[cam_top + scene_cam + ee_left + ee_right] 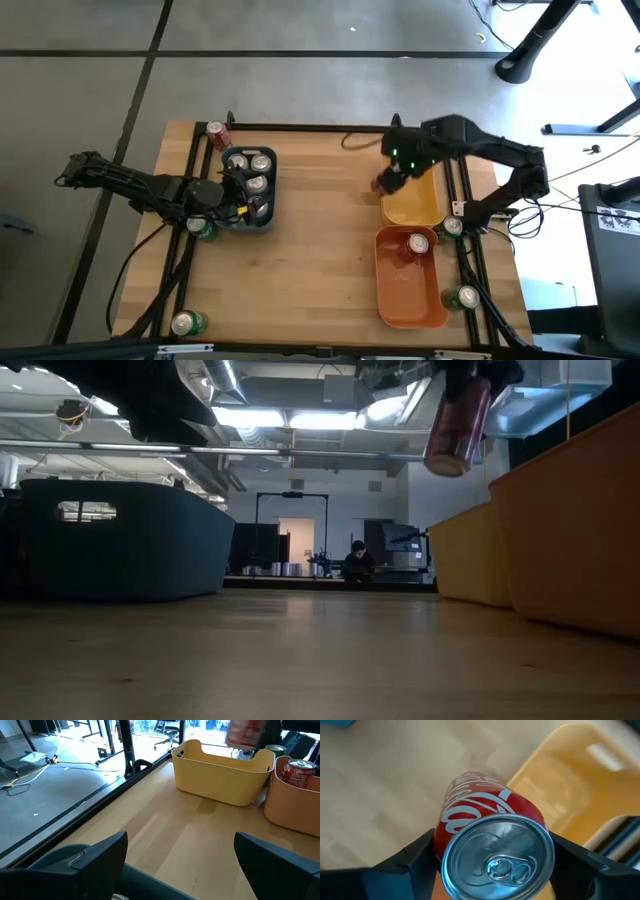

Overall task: Sort soda cans
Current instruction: Put the top right red soda can into the orange bin

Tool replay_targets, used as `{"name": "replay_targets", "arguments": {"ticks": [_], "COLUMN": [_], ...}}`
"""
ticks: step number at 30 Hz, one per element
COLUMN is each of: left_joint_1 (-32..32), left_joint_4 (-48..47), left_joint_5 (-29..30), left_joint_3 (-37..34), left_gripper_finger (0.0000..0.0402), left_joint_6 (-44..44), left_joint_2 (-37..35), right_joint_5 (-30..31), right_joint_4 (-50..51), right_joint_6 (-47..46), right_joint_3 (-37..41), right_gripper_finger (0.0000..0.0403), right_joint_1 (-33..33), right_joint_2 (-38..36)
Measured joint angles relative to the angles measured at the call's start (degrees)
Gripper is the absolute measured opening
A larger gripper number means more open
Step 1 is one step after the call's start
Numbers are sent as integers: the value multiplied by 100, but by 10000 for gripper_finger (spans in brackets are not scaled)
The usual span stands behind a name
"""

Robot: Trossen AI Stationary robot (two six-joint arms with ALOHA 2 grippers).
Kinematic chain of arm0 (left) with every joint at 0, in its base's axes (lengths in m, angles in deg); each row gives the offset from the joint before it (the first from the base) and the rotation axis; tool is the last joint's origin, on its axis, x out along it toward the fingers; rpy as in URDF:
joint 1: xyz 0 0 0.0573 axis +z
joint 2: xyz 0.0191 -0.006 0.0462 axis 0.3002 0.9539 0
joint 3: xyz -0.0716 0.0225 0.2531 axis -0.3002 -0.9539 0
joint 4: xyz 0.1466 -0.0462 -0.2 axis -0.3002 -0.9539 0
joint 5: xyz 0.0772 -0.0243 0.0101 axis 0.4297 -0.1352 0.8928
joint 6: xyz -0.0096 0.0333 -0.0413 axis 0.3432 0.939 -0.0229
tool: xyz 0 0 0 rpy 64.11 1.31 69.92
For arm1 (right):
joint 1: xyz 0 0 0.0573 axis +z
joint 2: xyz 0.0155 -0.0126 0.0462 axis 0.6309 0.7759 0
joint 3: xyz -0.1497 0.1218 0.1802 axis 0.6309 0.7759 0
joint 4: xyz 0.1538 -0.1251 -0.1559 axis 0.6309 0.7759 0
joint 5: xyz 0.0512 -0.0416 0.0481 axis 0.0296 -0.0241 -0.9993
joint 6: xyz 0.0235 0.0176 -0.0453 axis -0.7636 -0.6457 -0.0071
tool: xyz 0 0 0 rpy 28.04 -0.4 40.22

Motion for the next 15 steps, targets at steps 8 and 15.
{"name": "replay_targets", "arguments": {"ticks": [8, 15], "left_joint_1": [0, 0], "left_joint_4": [11, 26], "left_joint_5": [0, 2], "left_joint_3": [2, 2], "left_gripper_finger": [353, 353], "left_joint_6": [21, 44], "left_joint_2": [0, 0], "right_joint_5": [-23, 126], "right_joint_4": [-2, -16], "right_joint_6": [-1354, -2529], "right_joint_3": [2, 166], "right_gripper_finger": [286, 286], "right_joint_1": [1442, 2408], "right_joint_2": [20, 22]}}
